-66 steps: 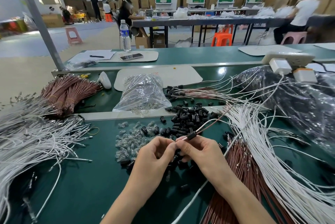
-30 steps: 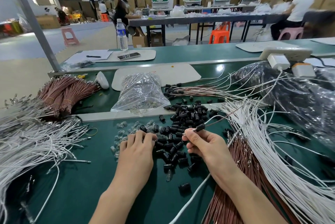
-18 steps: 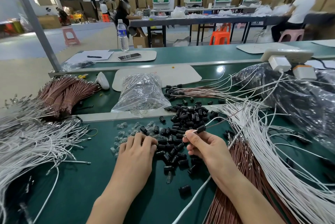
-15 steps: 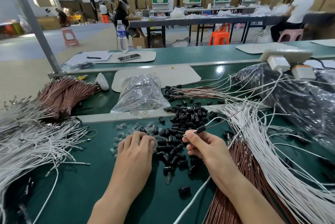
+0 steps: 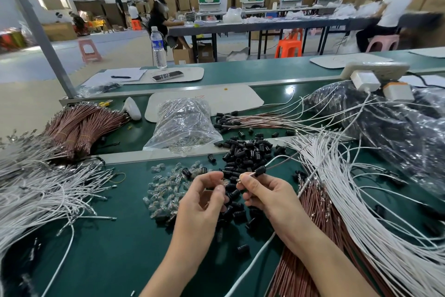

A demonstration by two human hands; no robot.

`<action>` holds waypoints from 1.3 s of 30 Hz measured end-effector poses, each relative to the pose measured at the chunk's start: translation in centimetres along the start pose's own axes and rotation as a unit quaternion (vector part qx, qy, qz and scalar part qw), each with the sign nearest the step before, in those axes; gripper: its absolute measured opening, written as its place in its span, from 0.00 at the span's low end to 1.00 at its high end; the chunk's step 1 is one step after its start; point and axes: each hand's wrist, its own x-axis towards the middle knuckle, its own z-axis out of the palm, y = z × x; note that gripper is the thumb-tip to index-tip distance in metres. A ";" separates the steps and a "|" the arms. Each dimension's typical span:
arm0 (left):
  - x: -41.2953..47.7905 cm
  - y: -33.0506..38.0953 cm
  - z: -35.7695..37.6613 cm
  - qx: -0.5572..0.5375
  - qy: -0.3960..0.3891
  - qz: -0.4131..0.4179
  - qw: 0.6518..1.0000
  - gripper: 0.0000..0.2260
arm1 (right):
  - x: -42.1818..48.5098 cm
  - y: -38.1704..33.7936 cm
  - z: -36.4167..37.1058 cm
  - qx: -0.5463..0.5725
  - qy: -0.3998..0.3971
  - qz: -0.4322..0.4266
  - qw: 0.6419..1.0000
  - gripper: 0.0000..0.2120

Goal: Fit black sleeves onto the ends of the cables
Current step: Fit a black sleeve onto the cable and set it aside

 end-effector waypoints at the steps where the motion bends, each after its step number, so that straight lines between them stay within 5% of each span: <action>1: 0.0 0.0 0.0 -0.003 -0.003 -0.001 1.000 0.08 | 0.0 0.0 0.0 0.000 -0.001 0.001 1.000 0.08; 39: -0.4 -0.9 0.5 0.002 -0.006 0.040 0.999 0.07 | 0.2 0.5 0.1 0.057 -0.034 0.016 0.998 0.15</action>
